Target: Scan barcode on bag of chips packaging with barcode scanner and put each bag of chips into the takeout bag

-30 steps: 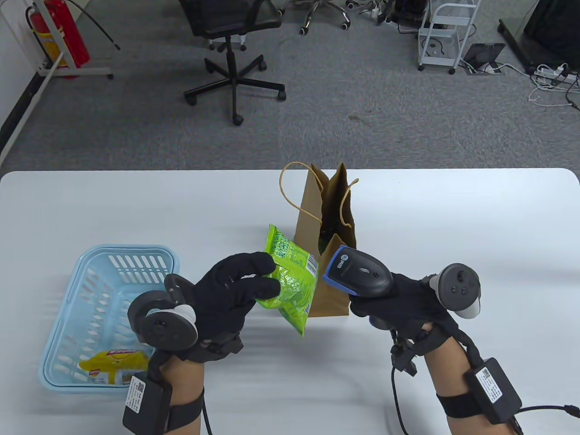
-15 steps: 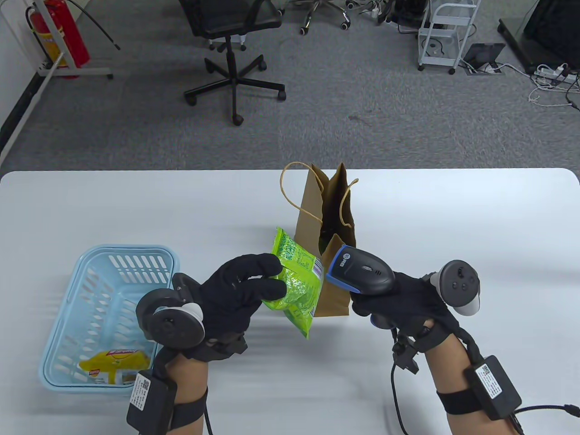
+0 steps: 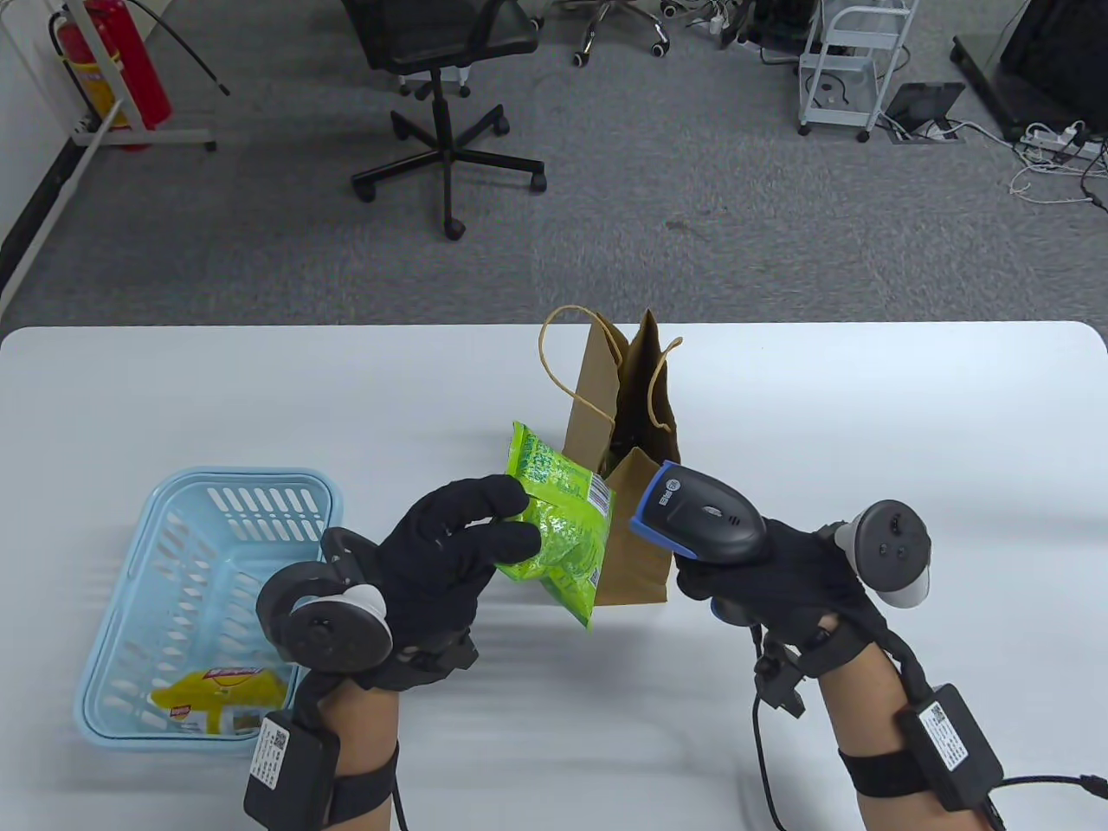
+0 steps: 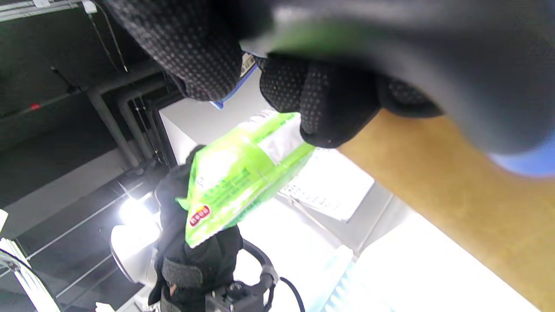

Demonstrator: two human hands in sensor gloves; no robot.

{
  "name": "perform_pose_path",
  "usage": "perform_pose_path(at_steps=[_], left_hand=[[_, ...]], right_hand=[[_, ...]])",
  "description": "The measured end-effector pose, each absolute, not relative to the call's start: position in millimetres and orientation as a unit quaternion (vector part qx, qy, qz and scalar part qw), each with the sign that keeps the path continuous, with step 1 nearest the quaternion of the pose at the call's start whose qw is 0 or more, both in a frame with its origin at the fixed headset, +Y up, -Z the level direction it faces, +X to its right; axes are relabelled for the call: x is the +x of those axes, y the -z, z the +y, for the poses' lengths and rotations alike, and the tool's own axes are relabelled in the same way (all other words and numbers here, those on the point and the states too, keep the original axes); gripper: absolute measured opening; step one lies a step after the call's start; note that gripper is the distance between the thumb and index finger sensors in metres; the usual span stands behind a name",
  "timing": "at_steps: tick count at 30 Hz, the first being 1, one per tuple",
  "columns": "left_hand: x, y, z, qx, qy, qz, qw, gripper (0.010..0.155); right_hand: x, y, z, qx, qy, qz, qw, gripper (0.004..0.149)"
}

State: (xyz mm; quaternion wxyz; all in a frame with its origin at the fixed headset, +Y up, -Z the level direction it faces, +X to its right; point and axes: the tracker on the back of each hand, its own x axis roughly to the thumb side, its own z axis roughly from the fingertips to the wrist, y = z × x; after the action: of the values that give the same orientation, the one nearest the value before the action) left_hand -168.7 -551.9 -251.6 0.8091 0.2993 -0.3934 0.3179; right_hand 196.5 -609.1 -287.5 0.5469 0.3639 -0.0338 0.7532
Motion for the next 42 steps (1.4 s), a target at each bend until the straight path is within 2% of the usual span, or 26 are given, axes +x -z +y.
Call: perform_pose_path(at_steps=[3, 7, 14, 19, 29, 32, 36, 42], left_hand=[[-165, 251, -542, 0.324, -0.329, -0.378, 0.803, 0.037], [-149, 255, -522, 0.346, -0.307, -0.345, 0.816, 0.036], [-111, 285, -491, 0.291, -0.263, -0.301, 0.869, 0.037], [-85, 309, -489, 0.261, -0.198, -0.255, 0.91, 0.037], [-41, 345, -508, 0.21, -0.116, -0.225, 0.945, 0.037], [-35, 350, -516, 0.177, -0.1, -0.232, 0.951, 0.041], [-38, 347, -516, 0.172, -0.077, -0.225, 0.956, 0.052], [-68, 324, -495, 0.176, -0.057, -0.199, 0.962, 0.056]], right_hand=[[211, 283, -599, 0.36, -0.733, -0.056, 0.574, 0.055], [228, 281, -593, 0.349, -0.718, -0.079, 0.598, 0.055], [243, 285, -594, 0.328, -0.716, -0.092, 0.609, 0.055], [249, 287, -595, 0.321, -0.714, -0.095, 0.615, 0.055], [256, 288, -593, 0.314, -0.71, -0.1, 0.622, 0.055], [255, 289, -593, 0.313, -0.708, -0.098, 0.625, 0.055], [255, 289, -593, 0.313, -0.712, -0.097, 0.621, 0.055], [255, 289, -593, 0.309, -0.719, -0.101, 0.615, 0.055]])
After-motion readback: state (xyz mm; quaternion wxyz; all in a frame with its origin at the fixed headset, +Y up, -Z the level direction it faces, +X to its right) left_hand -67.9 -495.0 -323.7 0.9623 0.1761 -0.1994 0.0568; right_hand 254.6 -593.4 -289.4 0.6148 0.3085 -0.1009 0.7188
